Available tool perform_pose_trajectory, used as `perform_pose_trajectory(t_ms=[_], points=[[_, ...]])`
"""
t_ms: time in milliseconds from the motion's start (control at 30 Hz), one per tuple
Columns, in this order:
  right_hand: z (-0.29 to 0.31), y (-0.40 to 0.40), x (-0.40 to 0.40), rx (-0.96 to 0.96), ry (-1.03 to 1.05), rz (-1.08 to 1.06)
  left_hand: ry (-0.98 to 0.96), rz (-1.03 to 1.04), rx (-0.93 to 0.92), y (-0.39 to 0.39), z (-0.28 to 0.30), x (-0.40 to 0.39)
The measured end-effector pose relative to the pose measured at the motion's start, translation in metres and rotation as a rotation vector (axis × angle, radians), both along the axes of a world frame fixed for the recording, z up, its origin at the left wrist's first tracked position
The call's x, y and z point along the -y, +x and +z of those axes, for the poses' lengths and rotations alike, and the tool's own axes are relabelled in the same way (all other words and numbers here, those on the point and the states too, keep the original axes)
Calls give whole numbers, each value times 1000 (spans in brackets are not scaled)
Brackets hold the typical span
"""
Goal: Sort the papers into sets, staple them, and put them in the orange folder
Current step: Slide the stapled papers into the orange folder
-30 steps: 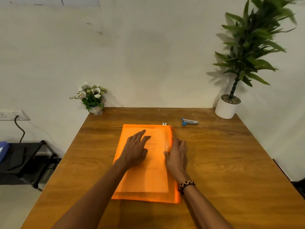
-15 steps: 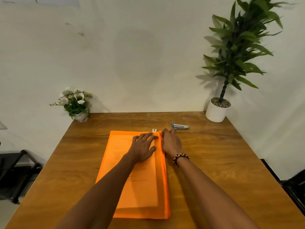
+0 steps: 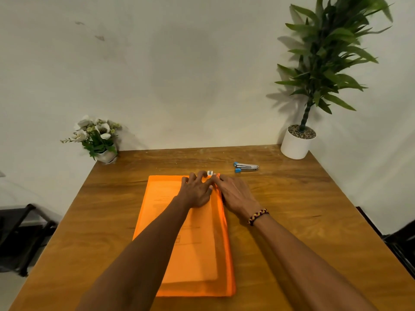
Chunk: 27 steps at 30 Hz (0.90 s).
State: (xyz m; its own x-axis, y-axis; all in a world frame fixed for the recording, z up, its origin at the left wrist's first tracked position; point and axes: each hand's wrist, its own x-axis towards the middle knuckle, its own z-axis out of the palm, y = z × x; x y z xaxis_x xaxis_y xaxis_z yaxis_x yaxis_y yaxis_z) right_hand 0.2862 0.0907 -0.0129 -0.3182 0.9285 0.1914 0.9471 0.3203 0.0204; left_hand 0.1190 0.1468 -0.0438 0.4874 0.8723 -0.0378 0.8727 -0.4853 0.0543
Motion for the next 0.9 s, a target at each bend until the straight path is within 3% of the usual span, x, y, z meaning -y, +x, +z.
perform_pose_trajectory(t_ms=[167,500,700,800,900], points=[[8,5,70,84,-63,142,58,43,32,1,-14,11],[34,9,221,-124,-361,289,179,35,118,-1,-17,24],[35,15,229,-291,-278,226,90,48,93,1,-14,29],[25,17,224,-409,-357,173,-51,49,182,0,-8,38],[18,14,219,-445,-378,82,13,22,293,-13,2,65]])
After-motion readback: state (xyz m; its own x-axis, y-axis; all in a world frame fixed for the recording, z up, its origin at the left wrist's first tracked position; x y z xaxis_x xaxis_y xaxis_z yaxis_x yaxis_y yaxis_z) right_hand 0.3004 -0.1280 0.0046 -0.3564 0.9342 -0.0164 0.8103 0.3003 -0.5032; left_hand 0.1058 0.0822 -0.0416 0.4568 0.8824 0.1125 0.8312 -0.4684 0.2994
